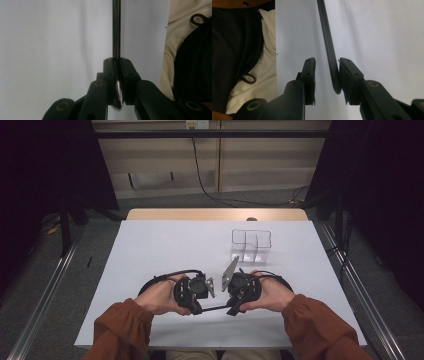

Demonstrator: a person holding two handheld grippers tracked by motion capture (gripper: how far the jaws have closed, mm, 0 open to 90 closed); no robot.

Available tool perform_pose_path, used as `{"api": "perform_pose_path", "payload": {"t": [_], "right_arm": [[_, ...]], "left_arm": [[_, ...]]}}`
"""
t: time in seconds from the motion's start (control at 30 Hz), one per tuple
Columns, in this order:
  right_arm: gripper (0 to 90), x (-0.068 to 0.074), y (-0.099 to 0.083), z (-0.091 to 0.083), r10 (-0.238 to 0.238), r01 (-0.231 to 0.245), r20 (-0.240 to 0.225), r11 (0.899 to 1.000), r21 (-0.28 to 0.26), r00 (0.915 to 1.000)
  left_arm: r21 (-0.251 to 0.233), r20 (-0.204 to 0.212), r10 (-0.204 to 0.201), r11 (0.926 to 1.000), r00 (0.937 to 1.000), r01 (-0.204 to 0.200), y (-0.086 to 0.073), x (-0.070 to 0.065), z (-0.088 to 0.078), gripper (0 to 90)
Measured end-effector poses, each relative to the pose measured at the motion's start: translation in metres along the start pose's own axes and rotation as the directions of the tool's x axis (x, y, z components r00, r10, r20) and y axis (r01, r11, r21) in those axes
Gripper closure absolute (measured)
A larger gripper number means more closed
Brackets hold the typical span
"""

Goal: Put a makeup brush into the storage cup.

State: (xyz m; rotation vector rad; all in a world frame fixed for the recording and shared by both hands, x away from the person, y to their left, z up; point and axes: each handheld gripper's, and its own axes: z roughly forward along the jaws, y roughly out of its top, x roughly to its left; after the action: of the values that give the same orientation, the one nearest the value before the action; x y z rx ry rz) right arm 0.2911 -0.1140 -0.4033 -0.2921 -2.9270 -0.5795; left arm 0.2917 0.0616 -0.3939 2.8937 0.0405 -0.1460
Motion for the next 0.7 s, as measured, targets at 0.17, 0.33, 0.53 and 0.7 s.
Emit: {"api": "perform_pose_path", "payload": {"t": [0.17, 0.33, 0.53, 0.7], "right_arm": [[70.6, 0.0002, 0.0004, 0.002, -0.002, 0.002, -0.007, 1.0, 0.003, 1.0], [70.8, -0.0012, 0.0007, 0.005, -0.013, 0.014, -0.019, 1.0, 0.012, 0.9997], [72.6, -0.0006, 0.0026, 0.0063, -0.014, 0.014, -0.029, 1.0, 0.01, 0.9995], [80.9, -0.0019, 0.0016, 0.0063, -0.026, 0.026, -0.022, 1.0, 0.001, 0.9994]], "left_arm": [[-0.008, 0.007, 0.011, 0.9999, 0.9999, -0.011, -0.0002, -0.0002, -0.0008, 84.1], [-0.017, 0.018, 0.006, 0.9998, 0.9998, -0.005, -0.0008, -0.0001, -0.0002, 84.0], [-0.005, 0.012, 0.026, 0.9996, 0.9996, -0.026, 0.0005, 0.0004, 0.0011, 84.0], [-0.017, 0.022, 0.017, 0.9997, 0.9996, -0.017, -0.0012, 0.0009, 0.0049, 83.9]]}}
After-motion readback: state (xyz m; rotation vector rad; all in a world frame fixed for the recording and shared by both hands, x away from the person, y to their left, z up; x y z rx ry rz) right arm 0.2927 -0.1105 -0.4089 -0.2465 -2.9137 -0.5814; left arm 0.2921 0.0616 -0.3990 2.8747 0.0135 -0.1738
